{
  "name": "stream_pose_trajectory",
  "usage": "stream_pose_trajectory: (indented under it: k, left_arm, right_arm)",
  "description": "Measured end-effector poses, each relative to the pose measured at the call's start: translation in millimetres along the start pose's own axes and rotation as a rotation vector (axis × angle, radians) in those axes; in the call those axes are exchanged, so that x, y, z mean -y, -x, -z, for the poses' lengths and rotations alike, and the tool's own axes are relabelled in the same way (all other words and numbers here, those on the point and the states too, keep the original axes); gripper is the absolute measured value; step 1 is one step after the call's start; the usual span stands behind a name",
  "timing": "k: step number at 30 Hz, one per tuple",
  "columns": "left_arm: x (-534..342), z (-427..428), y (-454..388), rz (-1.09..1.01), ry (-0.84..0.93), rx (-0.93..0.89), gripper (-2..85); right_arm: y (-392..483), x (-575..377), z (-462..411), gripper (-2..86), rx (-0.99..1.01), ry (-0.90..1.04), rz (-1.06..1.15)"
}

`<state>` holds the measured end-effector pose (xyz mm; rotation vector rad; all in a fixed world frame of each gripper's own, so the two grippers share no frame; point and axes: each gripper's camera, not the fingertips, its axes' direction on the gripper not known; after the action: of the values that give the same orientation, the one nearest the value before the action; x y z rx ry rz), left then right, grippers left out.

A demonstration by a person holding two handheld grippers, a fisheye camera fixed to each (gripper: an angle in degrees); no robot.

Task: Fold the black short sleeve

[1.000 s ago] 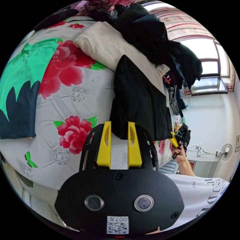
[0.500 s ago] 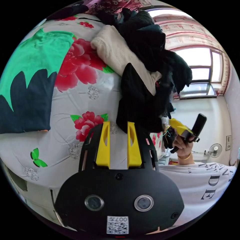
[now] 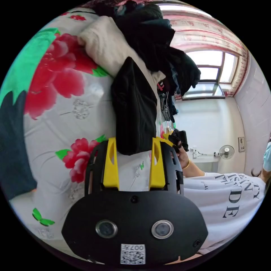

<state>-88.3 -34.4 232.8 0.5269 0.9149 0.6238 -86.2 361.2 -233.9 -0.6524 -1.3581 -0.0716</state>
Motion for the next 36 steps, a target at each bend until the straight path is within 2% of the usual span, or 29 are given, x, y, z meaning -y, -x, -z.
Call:
stream_pose_trajectory:
  k: [6, 11, 24, 31, 36]
  left_arm:
    - [21.3, -8.7, -12.9, -0.011, 0.069, 0.098, 7.5]
    - [18.1, 17.8, -28.3, -0.052, 0.050, 0.046, 6.7]
    - [-1.2, 63.7, -54.3, -0.048, 0.102, -0.026, 6.5]
    - [19.0, 79.5, -104.9, -0.157, 0.096, -0.051, 6.5]
    - [50.5, 48.4, -168.4, -0.277, 0.143, -0.066, 6.5]
  right_arm:
    - [0.8, -6.9, -18.8, 5.3, 0.012, 0.010, -0.007]
    - [15.1, -35.0, 2.8, 2.1, 0.071, -0.061, 0.064]
    - [-0.3, -109.9, -2.8, 0.8, 0.184, -0.137, 0.020]
    - [9.3, -141.9, 17.5, 0.6, 0.205, -0.273, 0.065]
    - [-8.5, -166.6, 52.8, 0.5, 0.241, -0.422, 0.059]
